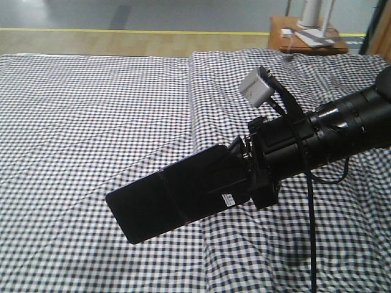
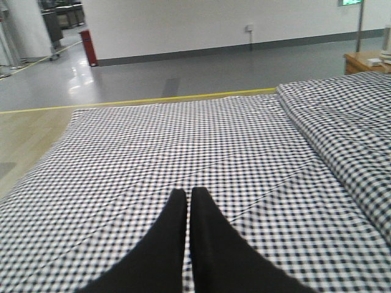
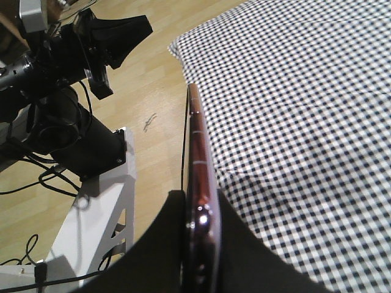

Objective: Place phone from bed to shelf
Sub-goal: 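Hold the phone in the right gripper while the base turns away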

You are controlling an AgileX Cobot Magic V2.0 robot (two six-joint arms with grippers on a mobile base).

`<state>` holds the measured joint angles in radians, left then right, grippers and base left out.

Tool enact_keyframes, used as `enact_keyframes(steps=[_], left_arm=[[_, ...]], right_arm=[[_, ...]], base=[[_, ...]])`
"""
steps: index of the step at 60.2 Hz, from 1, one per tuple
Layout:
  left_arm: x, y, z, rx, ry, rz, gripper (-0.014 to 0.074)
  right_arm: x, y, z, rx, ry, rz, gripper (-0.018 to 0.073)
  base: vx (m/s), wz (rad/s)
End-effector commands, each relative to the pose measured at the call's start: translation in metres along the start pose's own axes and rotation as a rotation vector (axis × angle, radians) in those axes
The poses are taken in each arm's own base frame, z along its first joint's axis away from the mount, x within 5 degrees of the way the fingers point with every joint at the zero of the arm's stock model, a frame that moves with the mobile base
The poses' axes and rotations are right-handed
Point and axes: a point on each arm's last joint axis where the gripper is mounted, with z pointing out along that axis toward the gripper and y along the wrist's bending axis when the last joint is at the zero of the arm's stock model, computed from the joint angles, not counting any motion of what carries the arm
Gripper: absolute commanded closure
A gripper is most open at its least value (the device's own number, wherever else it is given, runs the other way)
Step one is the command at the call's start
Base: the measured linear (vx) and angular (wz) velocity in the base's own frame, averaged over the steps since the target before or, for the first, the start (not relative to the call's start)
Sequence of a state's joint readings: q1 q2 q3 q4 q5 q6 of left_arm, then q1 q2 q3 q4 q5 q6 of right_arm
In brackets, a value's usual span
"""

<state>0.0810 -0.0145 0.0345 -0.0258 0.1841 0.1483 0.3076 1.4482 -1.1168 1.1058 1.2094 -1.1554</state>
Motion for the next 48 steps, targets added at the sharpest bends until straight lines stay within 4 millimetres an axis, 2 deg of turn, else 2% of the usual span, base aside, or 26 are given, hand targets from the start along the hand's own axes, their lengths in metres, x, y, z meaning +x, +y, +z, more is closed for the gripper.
enact_keyframes(steps=[1, 17, 48], left_arm=[[-0.0145, 0.0019, -0.0029, -0.014, -0.104, -0.015, 0.0595], [-0.0145, 0.0019, -0.0029, -0.014, -0.104, -0.015, 0.0595], [-0.0145, 0.0019, -0.0029, -0.014, -0.104, -0.015, 0.0595]], right_arm=[[-0.0132, 0.0215, -0.0101, -0.087, -0.070, -0.032, 0.0561], [-0.0132, 0.0215, -0.0101, -0.087, -0.070, -0.032, 0.0561], [-0.0132, 0.0215, -0.0101, -0.087, -0.070, -0.032, 0.0561]], base=[[-0.08, 0.34], [-0.11, 0.48], [-0.16, 0.64]])
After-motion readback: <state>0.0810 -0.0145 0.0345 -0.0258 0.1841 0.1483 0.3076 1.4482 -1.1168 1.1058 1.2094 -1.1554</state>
